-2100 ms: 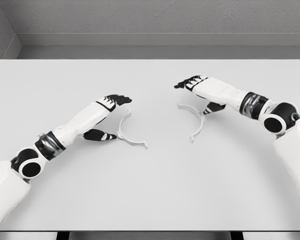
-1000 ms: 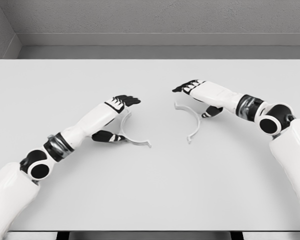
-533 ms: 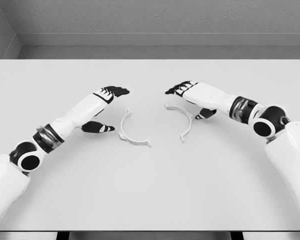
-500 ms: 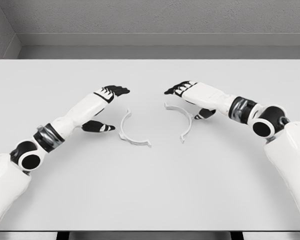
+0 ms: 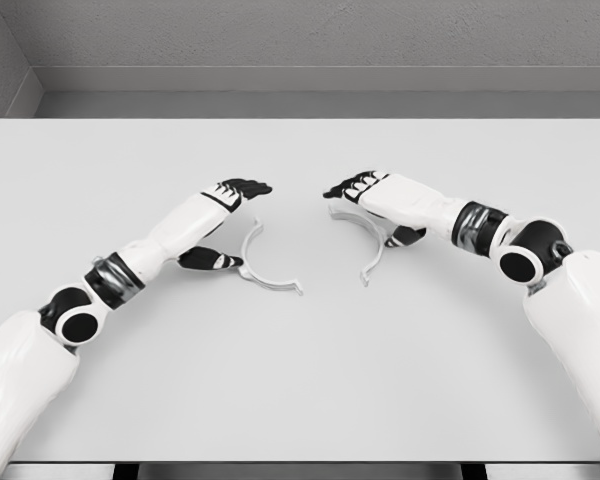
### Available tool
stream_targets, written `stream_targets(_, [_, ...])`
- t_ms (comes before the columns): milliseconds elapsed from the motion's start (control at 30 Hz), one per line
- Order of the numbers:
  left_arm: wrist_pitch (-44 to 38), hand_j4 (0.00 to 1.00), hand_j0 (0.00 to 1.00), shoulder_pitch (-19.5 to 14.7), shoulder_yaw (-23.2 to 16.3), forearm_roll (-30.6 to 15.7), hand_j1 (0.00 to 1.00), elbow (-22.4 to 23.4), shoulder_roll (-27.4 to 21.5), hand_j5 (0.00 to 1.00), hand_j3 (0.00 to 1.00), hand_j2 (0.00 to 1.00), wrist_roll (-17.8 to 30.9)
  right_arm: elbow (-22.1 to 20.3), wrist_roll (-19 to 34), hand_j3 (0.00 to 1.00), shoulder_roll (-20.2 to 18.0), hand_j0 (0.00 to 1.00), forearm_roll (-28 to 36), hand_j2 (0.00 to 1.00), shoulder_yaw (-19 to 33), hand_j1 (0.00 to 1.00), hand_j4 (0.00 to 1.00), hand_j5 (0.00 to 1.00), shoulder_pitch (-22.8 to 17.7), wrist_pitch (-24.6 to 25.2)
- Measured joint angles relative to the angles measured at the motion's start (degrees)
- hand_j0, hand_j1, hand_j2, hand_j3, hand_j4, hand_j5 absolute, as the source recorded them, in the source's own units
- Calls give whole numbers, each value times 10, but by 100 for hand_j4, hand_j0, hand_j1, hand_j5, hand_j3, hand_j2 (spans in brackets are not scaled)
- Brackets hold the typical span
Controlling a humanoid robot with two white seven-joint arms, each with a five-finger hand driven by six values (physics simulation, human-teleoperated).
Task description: Assemble PVC drainage pipe clamps
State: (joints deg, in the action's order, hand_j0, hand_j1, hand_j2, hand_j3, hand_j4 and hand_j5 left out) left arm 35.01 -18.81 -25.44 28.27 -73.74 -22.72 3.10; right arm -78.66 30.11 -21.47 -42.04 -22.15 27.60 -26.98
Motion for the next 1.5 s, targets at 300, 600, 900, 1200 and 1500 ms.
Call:
stream_targets(300, [0,100,100,5,0,3,100,-5,8,100,100,100,0,-5,0,100,1,100,0,100,-4,100,100,100,3,12])
stream_targets(600, [0,100,100,11,0,16,100,-10,26,100,100,100,0,-8,0,100,12,100,-1,100,-13,100,100,100,4,20])
stream_targets(900, [0,100,100,5,13,9,100,-10,22,100,100,100,0,-26,1,100,17,100,1,100,-33,100,100,100,6,38])
stream_targets(1200, [0,100,100,1,21,12,100,2,21,100,100,100,-1,-47,5,100,32,100,1,100,-41,100,100,100,2,49])
stream_targets(1500, [0,100,100,0,17,16,100,6,23,100,100,100,0,-48,4,100,4,100,3,100,-13,100,100,100,3,50])
